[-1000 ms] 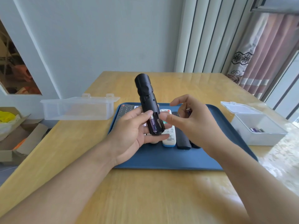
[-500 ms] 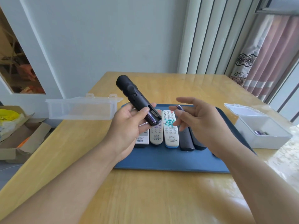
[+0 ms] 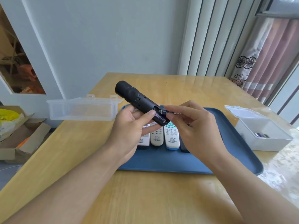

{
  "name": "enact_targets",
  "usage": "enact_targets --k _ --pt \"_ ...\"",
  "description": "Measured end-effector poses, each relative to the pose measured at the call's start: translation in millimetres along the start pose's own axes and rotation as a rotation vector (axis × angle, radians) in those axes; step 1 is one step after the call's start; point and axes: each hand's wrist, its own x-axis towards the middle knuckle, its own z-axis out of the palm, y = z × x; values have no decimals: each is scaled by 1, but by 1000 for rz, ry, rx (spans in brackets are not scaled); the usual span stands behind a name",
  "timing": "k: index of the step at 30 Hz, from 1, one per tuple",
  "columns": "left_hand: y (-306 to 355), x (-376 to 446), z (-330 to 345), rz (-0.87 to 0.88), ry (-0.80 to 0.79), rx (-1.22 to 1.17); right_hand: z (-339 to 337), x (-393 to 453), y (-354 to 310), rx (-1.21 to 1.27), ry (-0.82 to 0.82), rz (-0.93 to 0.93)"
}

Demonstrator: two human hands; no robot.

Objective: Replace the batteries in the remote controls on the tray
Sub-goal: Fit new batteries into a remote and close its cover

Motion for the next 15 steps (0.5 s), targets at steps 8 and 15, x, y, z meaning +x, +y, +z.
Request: enact_targets --k 8,15 --pt "1 -1 -1 23 23 -19 1 -3 -4 18 92 -31" --pt "2 -3 0 12 -7 16 2 -3 -2 50 116 -12"
